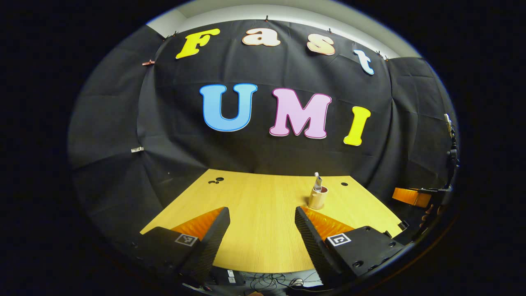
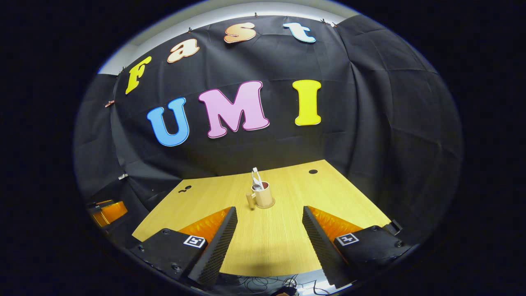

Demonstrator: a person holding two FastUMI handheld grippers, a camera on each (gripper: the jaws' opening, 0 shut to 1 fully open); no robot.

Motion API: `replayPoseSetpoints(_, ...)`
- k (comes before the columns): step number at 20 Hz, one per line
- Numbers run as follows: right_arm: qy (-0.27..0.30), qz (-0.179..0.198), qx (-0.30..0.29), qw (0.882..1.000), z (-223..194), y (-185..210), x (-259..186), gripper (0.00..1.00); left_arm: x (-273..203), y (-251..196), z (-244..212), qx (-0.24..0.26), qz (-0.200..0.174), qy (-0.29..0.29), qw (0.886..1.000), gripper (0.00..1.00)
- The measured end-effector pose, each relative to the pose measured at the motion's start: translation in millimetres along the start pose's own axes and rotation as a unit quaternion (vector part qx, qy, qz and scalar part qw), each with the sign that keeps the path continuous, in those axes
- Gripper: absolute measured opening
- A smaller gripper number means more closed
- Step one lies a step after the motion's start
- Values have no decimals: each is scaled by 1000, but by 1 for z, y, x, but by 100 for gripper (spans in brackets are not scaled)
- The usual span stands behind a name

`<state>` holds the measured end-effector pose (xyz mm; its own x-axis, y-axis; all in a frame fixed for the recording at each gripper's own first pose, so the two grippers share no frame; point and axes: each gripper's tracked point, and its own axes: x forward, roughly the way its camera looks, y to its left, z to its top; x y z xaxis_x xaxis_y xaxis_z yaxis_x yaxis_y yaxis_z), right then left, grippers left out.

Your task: Put the toothbrush and toothpaste on the desktop into the cup, then pick up the cup and place it on the coaster on the desktop.

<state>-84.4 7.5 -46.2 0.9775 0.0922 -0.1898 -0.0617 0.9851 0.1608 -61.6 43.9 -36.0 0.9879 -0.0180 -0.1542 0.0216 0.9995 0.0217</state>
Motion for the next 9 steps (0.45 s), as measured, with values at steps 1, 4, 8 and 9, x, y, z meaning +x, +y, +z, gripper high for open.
replayPoseSetpoints(1,2,0,0,1000,-6,2,-5,98,-5,-2,-5,1,-7,3,1000,98)
replayPoseSetpoints(4,15,-2,5,1000,-26,7,-20,98,-13,-1,-15,4,-13,10,1000,98)
replayPoseSetpoints(8,18,-2,2,1000,-26,11,-25,98,-17,6,-13,-5,-13,7,1000,98)
replayPoseSetpoints(9,16,-2,4,1000,-25,12,-24,98,-16,10,-12,-2,-10,6,1000,98)
